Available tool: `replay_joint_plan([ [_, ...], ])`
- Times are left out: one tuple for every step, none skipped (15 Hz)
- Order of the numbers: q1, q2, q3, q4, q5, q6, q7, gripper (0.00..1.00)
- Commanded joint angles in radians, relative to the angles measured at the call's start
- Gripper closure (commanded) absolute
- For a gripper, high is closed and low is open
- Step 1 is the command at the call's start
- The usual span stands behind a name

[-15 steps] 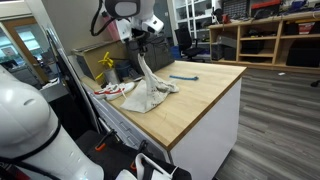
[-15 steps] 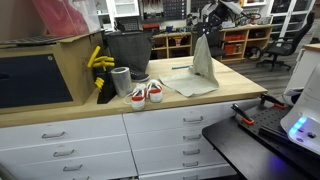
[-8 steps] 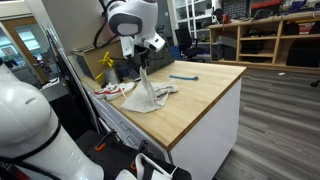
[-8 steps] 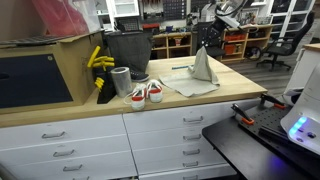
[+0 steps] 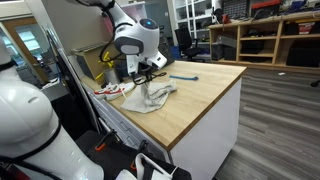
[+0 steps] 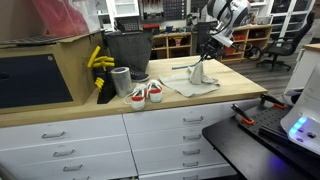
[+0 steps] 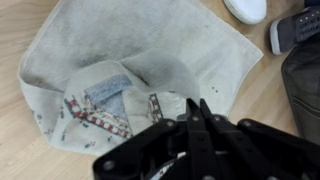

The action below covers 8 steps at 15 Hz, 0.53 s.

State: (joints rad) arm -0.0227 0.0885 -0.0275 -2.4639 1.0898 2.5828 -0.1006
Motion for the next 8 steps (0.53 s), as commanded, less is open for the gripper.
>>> replay_joint_plan([
  [-0.013,0.057,0.000,0.052,0.049,0.025,-0.032,0.99],
  [-0.016,0.070,0.000,0.061,0.051,0.027,-0.033,0.99],
  [-0.020,0.082,0.000,0.069,0.051,0.029,-0.032,0.99],
  [-0.022,0.092,0.000,0.075,0.050,0.028,-0.031,0.99],
  [-0.026,0.101,0.000,0.079,0.052,0.028,-0.034,0.99],
  [-0.029,0.106,0.000,0.080,0.048,0.022,-0.032,0.99],
  [-0.032,0.107,-0.002,0.078,0.032,0.007,-0.023,0.99],
  [-0.034,0.095,-0.002,0.065,0.025,-0.007,-0.029,0.99],
])
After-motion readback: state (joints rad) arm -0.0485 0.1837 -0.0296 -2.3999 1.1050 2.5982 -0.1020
